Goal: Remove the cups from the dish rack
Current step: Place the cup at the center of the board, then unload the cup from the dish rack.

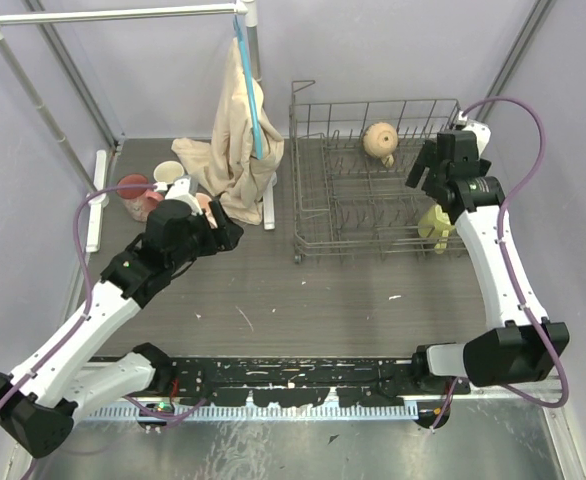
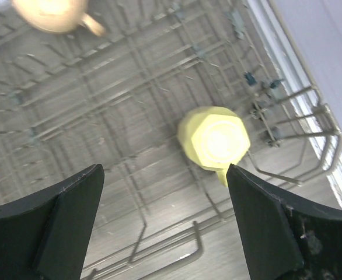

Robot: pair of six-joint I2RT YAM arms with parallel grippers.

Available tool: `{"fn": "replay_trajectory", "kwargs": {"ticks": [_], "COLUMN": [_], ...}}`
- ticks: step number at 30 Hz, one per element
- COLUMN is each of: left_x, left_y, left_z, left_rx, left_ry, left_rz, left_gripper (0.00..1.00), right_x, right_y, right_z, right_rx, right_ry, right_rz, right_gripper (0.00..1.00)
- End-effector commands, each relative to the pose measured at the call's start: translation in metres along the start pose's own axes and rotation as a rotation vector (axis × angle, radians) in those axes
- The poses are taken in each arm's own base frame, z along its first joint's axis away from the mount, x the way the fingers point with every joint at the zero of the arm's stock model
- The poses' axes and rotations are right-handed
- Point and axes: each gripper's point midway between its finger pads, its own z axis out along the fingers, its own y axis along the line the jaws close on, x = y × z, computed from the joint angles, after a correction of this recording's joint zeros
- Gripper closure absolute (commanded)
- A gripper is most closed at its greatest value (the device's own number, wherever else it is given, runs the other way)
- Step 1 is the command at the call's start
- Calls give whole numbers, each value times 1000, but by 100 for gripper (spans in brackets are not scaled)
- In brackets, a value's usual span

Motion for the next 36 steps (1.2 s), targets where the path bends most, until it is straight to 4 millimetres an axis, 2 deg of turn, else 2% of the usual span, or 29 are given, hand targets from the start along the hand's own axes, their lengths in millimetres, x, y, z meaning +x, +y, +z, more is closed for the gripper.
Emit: {"fn": "replay_trajectory", "kwargs": {"ticks": [1, 6, 12, 21, 28, 36], "left_x": [-1, 0, -1, 0, 1, 3], "left_y": [-8, -12, -15, -15, -14, -13], "left_z": [-2, -4, -9, -9, -9, -7], "left_rx": [59, 83, 104, 110, 108, 103], "left_ry": [-27, -17, -24, -23, -24, -19], "left_rz": [9, 8, 4, 2, 1, 2], "left_gripper": [21, 18, 17, 16, 16, 16], "right_x": [1, 17, 55, 87, 92, 98], "right_y": [-34, -60, -80, -80, -79, -77], "right_z": [7, 16, 32, 46, 58, 75], "right_rx": [116, 179, 204, 183, 176, 183], "right_ry": [39, 111, 247, 323, 343, 383], "right_rz": [-28, -57, -96, -126, -149, -162], "right_gripper": [8, 8, 8, 12, 24, 31]}}
